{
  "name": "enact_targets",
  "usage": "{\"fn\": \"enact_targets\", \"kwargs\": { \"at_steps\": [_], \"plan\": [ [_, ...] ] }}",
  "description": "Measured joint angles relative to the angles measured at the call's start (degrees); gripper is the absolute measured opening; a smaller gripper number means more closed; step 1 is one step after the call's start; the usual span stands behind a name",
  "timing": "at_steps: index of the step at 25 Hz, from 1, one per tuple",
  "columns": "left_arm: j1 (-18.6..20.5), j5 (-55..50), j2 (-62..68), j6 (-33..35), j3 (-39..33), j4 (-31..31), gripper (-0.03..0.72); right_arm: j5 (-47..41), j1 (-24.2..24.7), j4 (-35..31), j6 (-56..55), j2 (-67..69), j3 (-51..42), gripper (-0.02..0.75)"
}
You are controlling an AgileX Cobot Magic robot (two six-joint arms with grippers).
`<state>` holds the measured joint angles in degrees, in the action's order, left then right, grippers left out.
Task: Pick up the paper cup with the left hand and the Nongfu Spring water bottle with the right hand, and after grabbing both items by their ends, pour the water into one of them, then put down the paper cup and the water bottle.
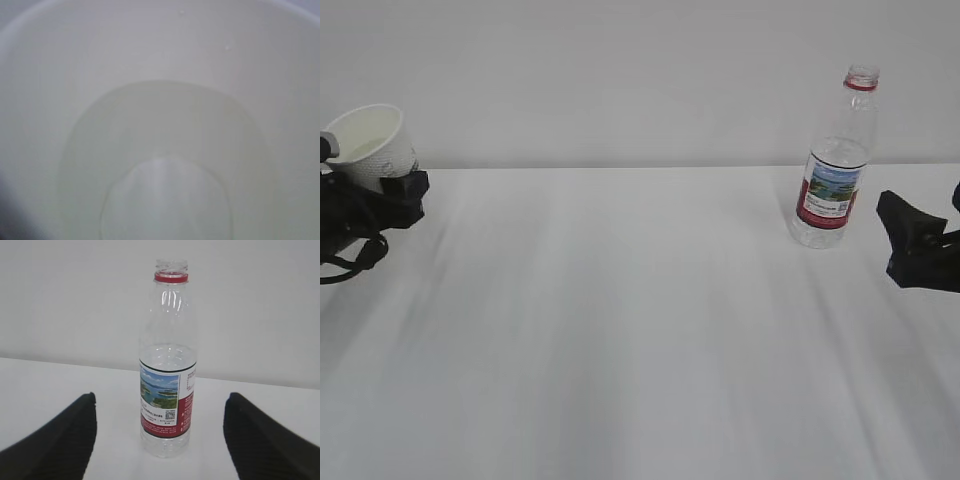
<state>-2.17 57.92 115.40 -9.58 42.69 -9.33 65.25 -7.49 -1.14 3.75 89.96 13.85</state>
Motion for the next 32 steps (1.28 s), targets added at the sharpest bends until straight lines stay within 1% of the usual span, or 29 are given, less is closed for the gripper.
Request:
{"fn": "enact_targets", "kwargs": {
  "at_steps": [18, 32],
  "plan": [
    [0.0, -1.1, 8.7, 0.1, 9.6, 1.7, 0.508, 0.0, 0.0, 0.0, 0.0, 0.0, 0.0, 0.593],
    [0.0, -0.5, 16.5, 0.1, 14.9, 2.1, 0.508, 0.0, 0.0, 0.0, 0.0, 0.0, 0.0, 0.593]
  ]
}}
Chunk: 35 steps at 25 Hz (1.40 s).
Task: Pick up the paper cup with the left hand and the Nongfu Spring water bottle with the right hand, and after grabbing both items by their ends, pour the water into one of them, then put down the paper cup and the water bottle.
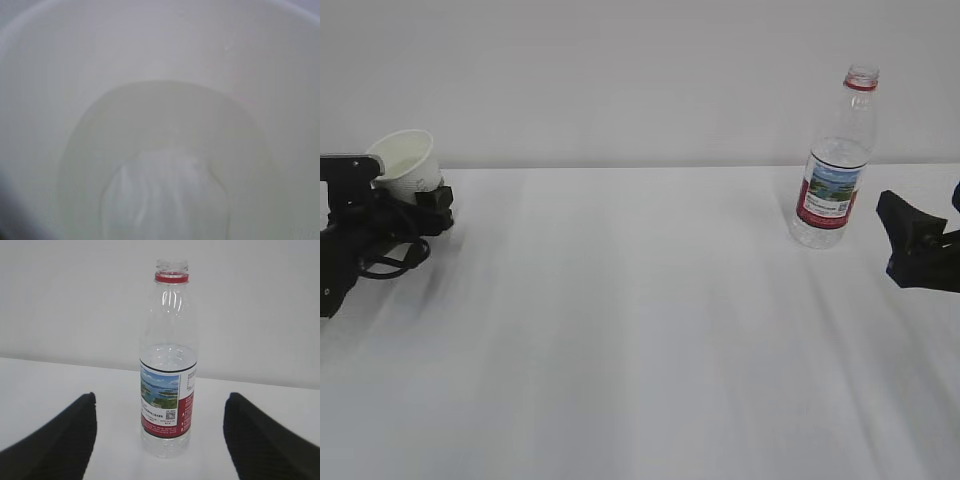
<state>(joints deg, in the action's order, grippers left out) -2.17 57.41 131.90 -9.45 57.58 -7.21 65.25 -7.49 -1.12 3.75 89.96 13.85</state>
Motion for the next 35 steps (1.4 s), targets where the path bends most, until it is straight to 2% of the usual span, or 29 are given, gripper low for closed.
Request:
{"fn": "enact_targets", "kwargs": {
  "at_steps": [8, 13, 16, 28, 35],
  "plan": [
    [0.0, 4.3, 2.2, 0.0, 0.7, 0.2, 0.515, 0.0, 0.0, 0.0, 0.0, 0.0, 0.0, 0.593],
    [0.0, 4.6, 2.4, 0.1, 0.7, -0.4, 0.609, 0.0, 0.0, 0.0, 0.0, 0.0, 0.0, 0.593],
    [0.0, 4.9, 2.4, 0.1, 0.7, -0.5, 0.637, 0.0, 0.0, 0.0, 0.0, 0.0, 0.0, 0.593],
    [0.0, 0.1, -1.5, 0.1, 0.5, -0.8, 0.646, 0.0, 0.0, 0.0, -0.1, 0.0, 0.0, 0.593],
    [0.0, -0.5, -4.5, 0.1, -2.9, -0.8, 0.646, 0.0, 0.0, 0.0, -0.1, 0.0, 0.0, 0.593]
  ]
}}
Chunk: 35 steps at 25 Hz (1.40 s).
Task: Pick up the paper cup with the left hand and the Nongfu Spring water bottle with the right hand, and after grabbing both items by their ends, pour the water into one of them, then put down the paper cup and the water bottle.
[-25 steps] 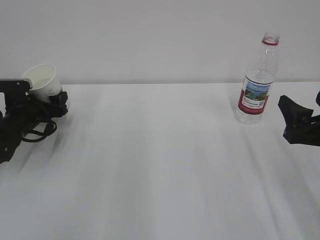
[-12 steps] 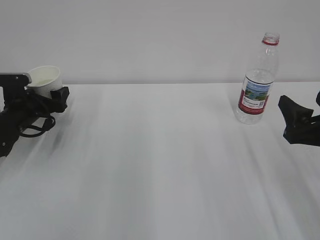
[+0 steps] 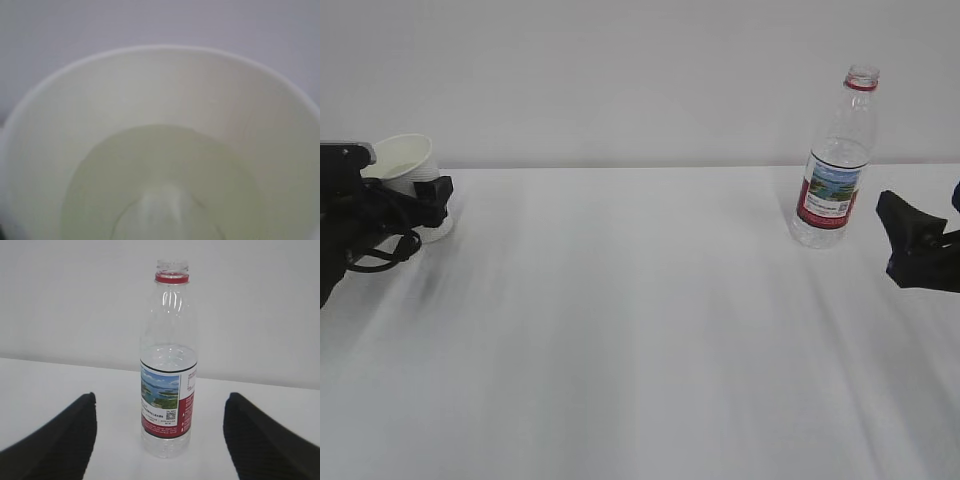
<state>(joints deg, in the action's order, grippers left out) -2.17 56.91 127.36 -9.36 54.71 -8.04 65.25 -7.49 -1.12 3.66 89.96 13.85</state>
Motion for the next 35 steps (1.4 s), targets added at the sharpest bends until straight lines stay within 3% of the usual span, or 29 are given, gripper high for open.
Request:
{"fn": "enact_targets", "kwargs": {
  "at_steps": [35],
  "plan": [
    [0.0, -3.7, 0.1, 2.3, -1.0, -2.2, 0.657, 0.1, 0.0, 2.1, -2.2, 0.0, 0.0, 0.593]
  ]
}}
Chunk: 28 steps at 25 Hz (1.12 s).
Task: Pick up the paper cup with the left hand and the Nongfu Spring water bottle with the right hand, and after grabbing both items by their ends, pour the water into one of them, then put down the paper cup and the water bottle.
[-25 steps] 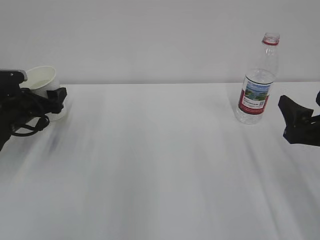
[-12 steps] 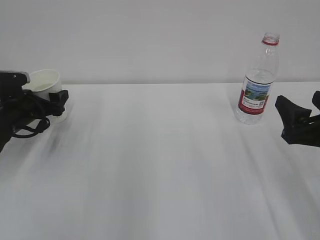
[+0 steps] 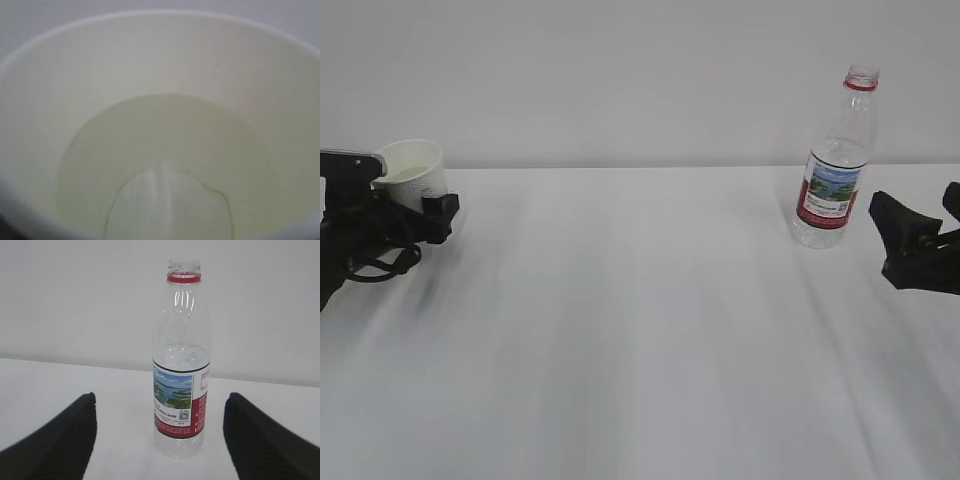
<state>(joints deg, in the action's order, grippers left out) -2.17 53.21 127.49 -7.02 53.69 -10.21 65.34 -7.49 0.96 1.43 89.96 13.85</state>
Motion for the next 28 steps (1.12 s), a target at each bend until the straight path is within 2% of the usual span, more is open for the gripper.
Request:
{"fn": "enact_targets", "kwargs": {
  "at_steps": [7, 18, 28],
  "plan": [
    [0.0, -0.2, 0.2, -5.2, 0.0, 0.0, 0.656, 0.0, 0.0, 0.0, -0.1, 0.0, 0.0, 0.593],
    [0.0, -0.1, 0.2, -5.0, -0.3, -0.3, 0.646, 0.0, 0.0, 0.0, -0.1, 0.0, 0.0, 0.593],
    [0.0, 6.0, 0.0, -3.7, -7.4, -0.3, 0.631, 0.0, 0.0, 0.0, -0.1, 0.0, 0.0, 0.593]
  ]
}}
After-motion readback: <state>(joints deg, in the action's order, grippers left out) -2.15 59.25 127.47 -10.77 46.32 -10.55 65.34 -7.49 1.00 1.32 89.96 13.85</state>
